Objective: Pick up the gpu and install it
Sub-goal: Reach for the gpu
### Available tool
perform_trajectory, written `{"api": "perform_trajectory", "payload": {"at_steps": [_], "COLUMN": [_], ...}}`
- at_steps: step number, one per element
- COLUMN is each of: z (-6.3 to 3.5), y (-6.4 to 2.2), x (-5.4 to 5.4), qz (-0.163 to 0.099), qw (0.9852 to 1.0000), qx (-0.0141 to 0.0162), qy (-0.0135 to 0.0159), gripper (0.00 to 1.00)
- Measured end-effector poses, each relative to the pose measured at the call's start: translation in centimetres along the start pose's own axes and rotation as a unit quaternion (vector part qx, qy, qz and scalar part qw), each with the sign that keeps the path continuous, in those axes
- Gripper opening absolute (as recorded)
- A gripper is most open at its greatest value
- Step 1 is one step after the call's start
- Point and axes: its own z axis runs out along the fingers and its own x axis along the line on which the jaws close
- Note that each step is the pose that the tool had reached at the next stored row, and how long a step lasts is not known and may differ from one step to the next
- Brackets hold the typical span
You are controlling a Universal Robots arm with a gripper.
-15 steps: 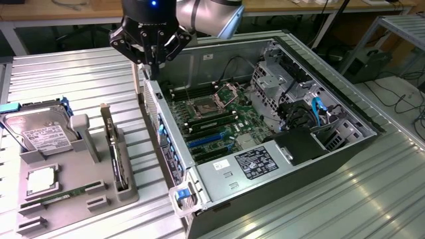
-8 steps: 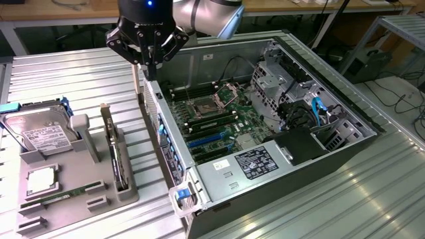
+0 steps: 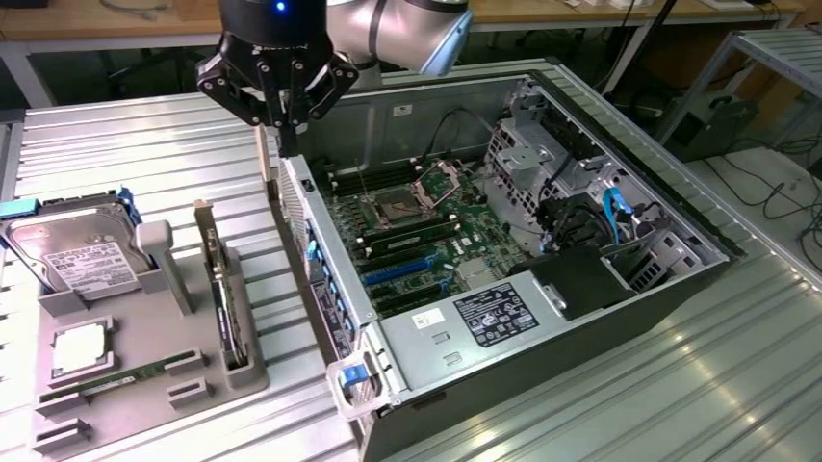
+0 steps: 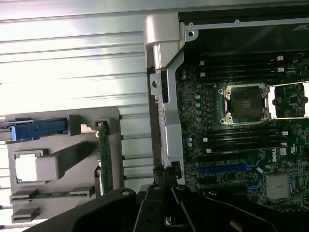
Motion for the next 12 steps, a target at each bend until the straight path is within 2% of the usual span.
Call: {"api": "perform_trajectory", "payload": {"at_steps": [12], "z": [-0.03], "y": [-0.08], "x": [0.99], "qz": [0.000], "qw": [1.0000], "qx": [0.0000], "qy": [0.0000], "gripper": [0.11]}}
